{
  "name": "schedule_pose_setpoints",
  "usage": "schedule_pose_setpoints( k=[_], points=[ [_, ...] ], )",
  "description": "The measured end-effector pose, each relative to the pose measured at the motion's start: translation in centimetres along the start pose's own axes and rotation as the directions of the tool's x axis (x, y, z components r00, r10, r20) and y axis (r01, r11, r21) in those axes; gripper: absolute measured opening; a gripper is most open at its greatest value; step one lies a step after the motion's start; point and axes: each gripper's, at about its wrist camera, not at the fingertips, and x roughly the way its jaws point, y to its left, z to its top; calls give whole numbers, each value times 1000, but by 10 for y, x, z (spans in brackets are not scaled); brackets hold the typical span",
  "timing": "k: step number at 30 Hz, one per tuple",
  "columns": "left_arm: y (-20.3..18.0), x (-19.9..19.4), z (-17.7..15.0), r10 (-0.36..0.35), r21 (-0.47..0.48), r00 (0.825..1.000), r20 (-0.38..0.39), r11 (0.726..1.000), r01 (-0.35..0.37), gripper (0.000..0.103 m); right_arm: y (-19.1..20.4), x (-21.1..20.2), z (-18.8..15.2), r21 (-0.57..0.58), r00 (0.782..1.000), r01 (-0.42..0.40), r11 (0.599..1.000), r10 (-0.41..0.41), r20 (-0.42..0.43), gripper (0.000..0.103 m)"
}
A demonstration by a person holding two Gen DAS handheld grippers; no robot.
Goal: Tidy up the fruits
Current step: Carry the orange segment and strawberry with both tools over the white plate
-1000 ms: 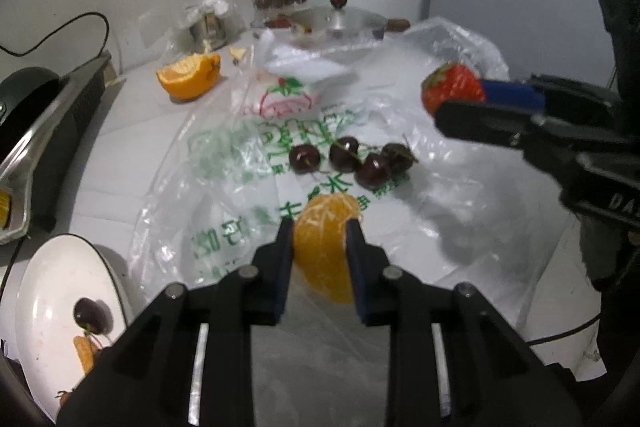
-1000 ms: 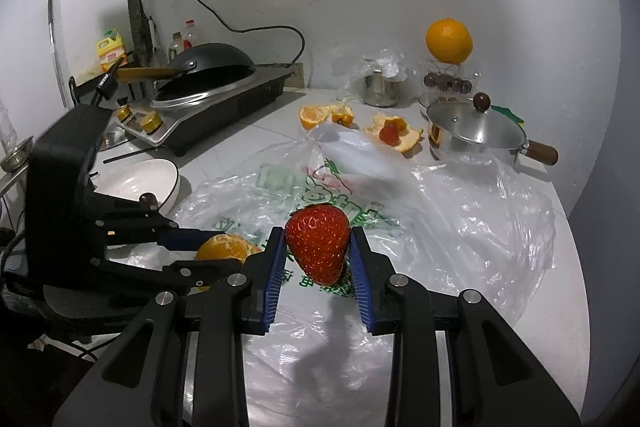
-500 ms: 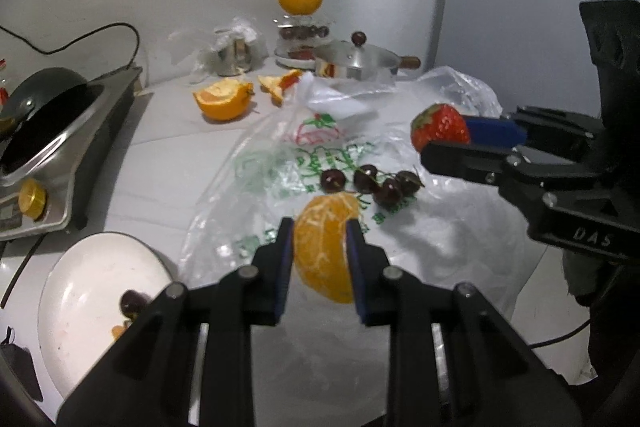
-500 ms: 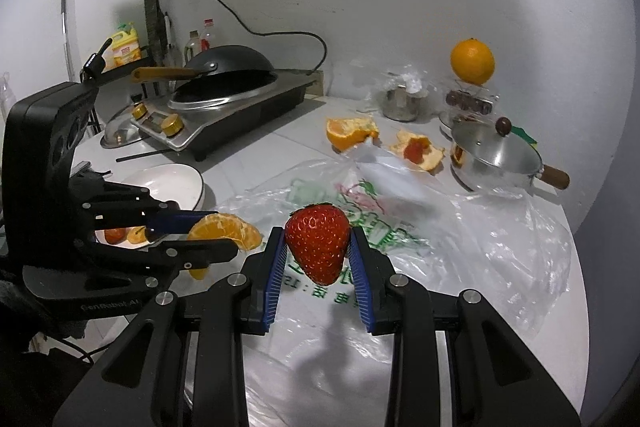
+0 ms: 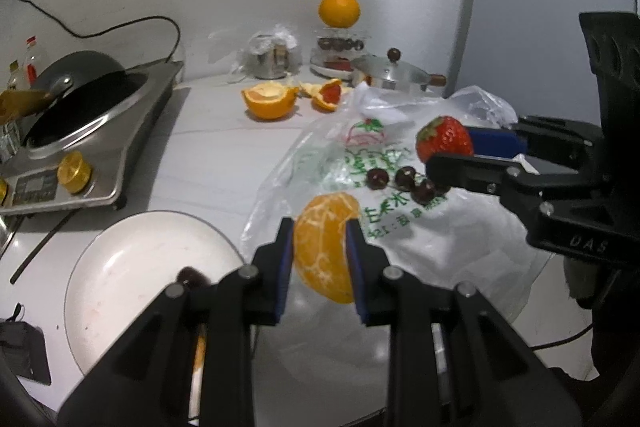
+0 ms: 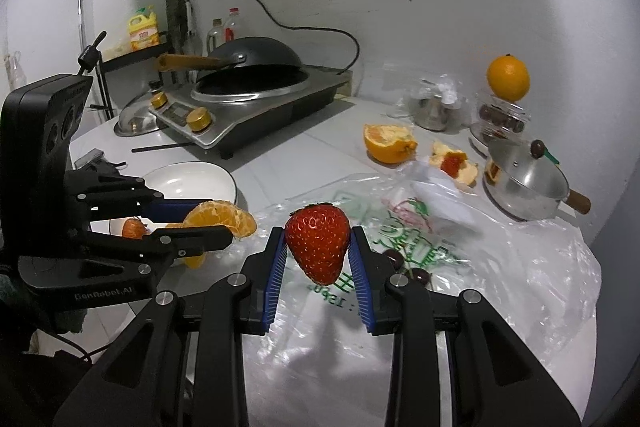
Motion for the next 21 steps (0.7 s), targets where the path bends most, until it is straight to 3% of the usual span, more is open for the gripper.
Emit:
schedule_pose_setpoints(
  k=[21],
  points=[
    [60, -32, -25, 52, -91, 998, 37, 995, -49, 26, 58, 25, 18, -82, 998, -45, 996, 42, -38, 34]
  ],
)
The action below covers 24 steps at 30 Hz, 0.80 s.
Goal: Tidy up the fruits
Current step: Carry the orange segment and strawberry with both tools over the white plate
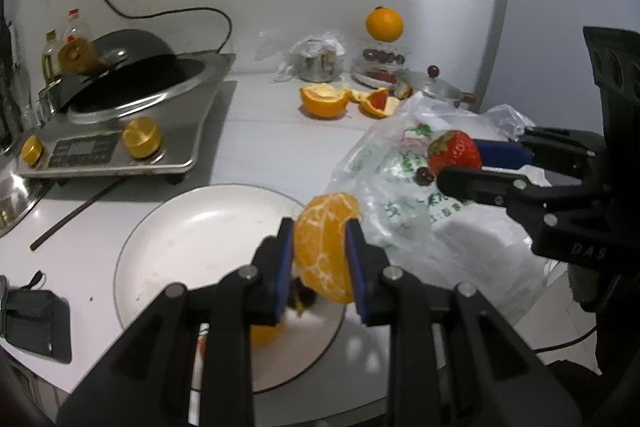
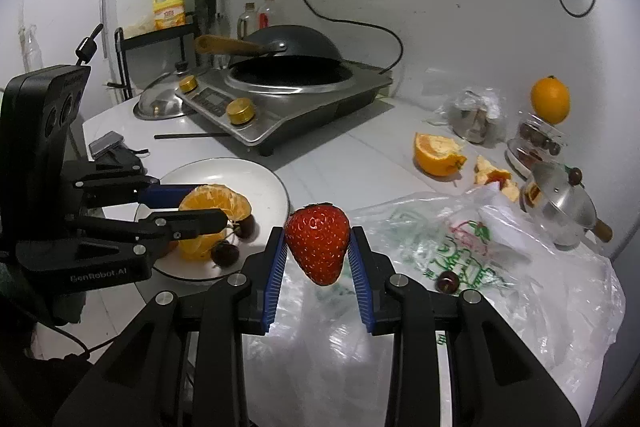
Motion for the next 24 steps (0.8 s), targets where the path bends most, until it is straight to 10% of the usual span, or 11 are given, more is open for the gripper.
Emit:
schedule_pose_setpoints(
  k=[24],
  points=[
    [86, -14, -26, 143, -95, 990, 0, 985, -142, 26, 48, 35, 17, -72, 997, -59, 996, 55, -55, 34]
  ],
)
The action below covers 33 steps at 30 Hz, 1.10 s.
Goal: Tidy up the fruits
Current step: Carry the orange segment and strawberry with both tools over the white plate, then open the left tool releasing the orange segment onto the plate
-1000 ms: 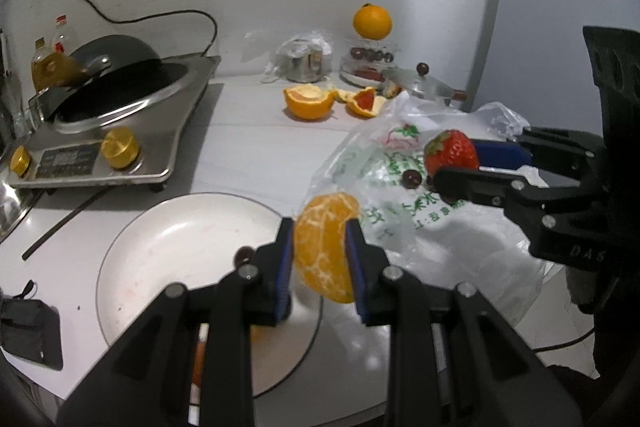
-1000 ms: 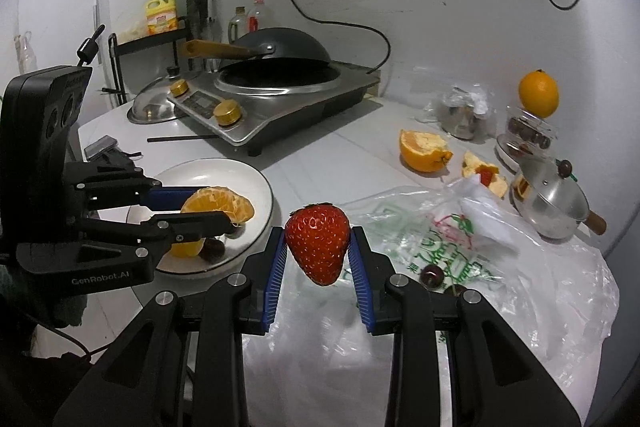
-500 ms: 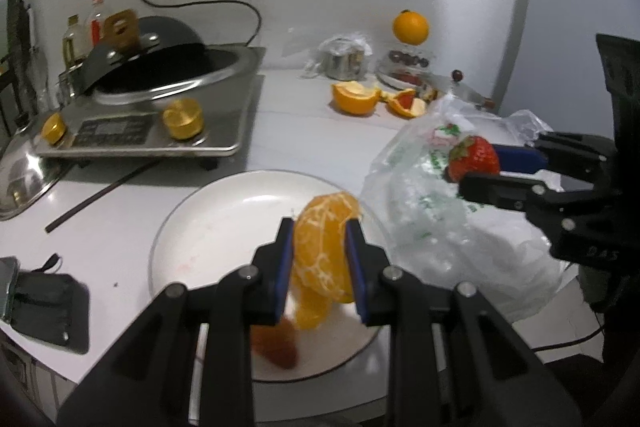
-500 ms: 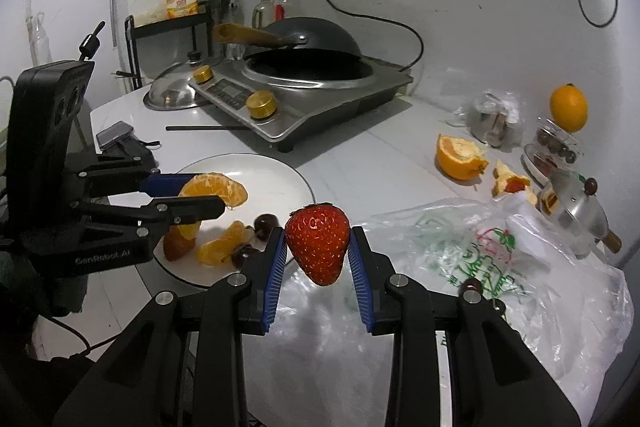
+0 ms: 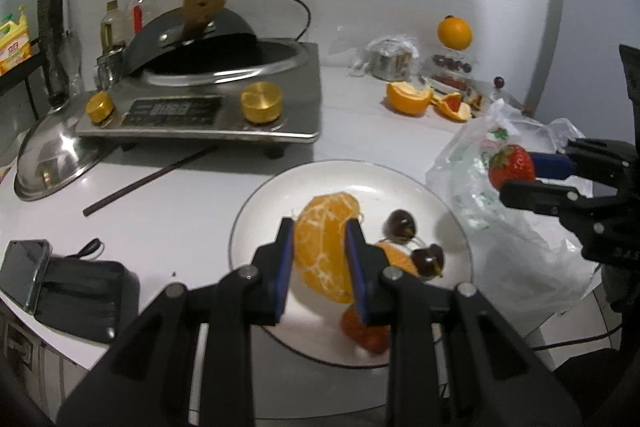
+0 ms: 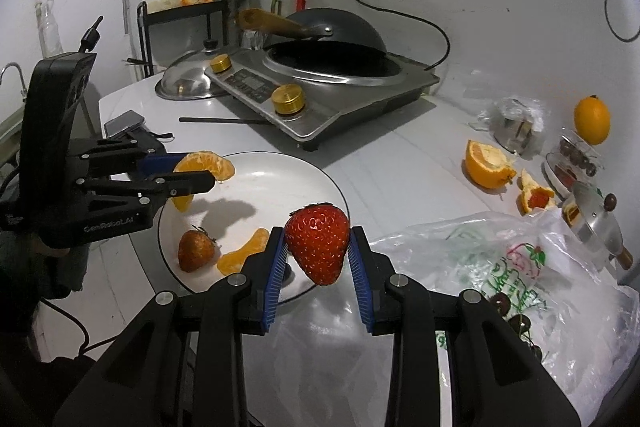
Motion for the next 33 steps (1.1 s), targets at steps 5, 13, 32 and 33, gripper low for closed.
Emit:
schedule_pose_setpoints(
  k=[5, 13, 32, 33],
  points=[
    [12, 8, -4, 16, -17, 1000, -15, 1000, -17, 26, 6, 8, 4, -13, 1000, -11, 1000, 11, -10, 34],
    [16, 24, -8, 29, -9, 999, -42, 1000, -29, 26, 9, 20, 7, -16, 999, -20, 1000, 19, -32, 34],
    [27, 34, -10, 17, -61, 997, -73, 998, -21, 39, 23, 42, 13, -41, 997, -49, 998, 47, -63, 34],
    [28, 33, -10, 14, -64, 998, -68, 998, -18, 40, 25, 43, 14, -44, 997, -51, 998, 48, -64, 34]
  ],
)
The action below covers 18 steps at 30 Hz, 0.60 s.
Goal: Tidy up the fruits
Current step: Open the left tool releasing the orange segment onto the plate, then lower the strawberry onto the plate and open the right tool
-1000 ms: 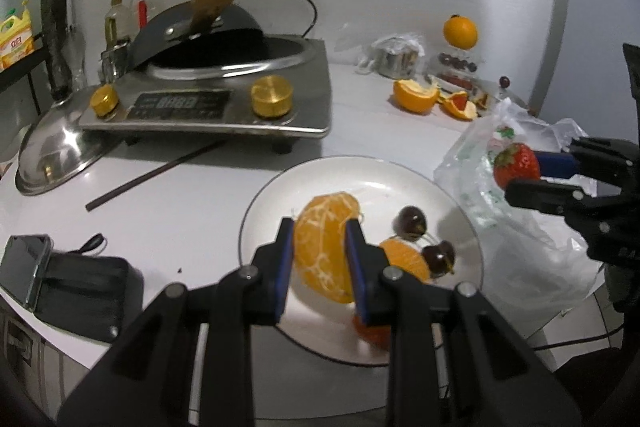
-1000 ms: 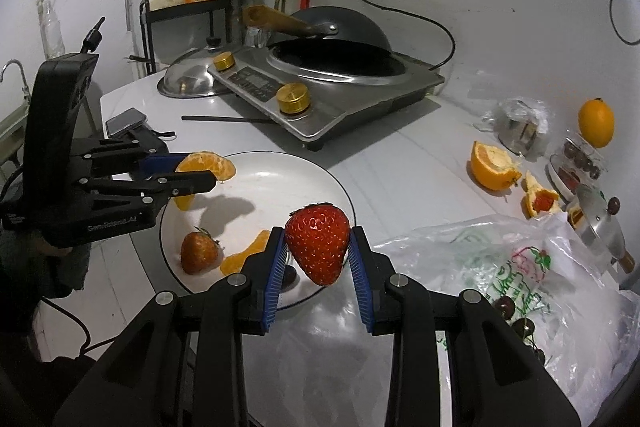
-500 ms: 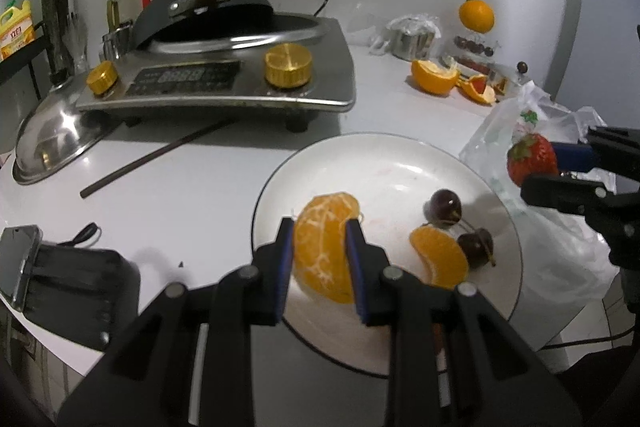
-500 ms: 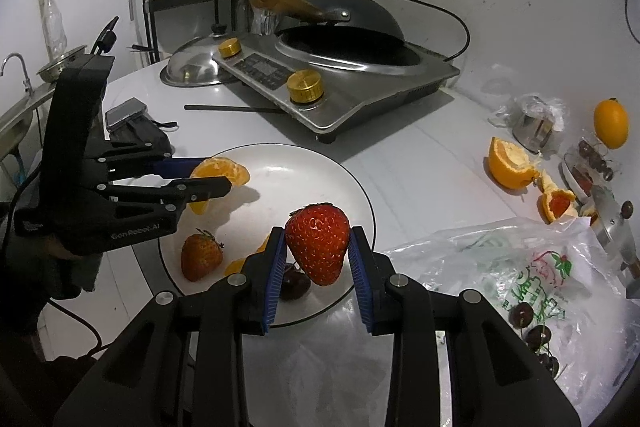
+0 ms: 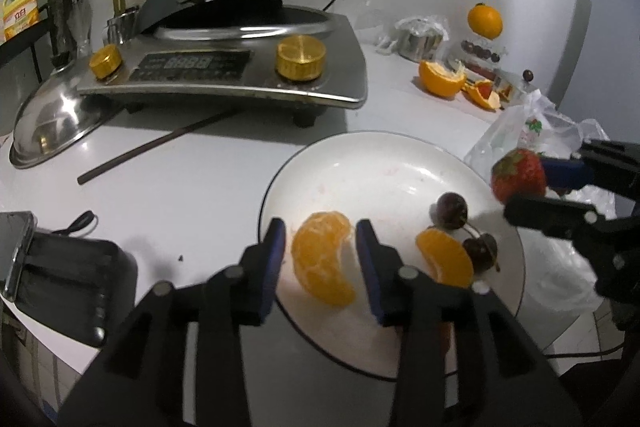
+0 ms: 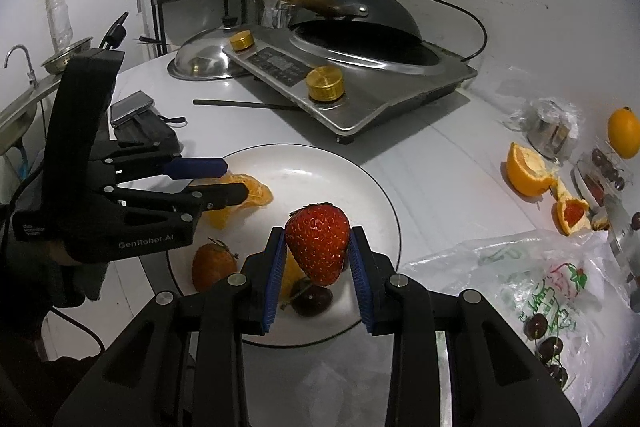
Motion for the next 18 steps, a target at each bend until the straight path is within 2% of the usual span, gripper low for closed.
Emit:
schedule_pose_setpoints(
  k=[6, 7, 8, 10, 18],
  points=[
    [3, -15, 3, -17, -3, 999, 45, 1000, 17, 41, 9, 6, 6, -14, 1000, -8, 1000, 7, -5, 34],
    [4, -17, 3, -19, 0, 998, 54, 1000, 19, 43, 10, 7, 7, -17, 1000, -10, 1000, 10, -5, 34],
    [4, -19, 3, -21, 1, 998, 61, 1000, 21, 54, 13, 9, 9, -21, 1000, -13, 1000, 13, -6, 34],
    [6, -24, 3, -30, -3, 996, 81, 1000, 30, 59, 16, 11, 11, -25, 1000, -18, 1000, 17, -9, 34],
    [17, -34, 1, -28, -2, 994, 104, 1000, 28, 60, 27, 31, 19, -33, 998, -49, 998, 48, -29, 34]
  ],
)
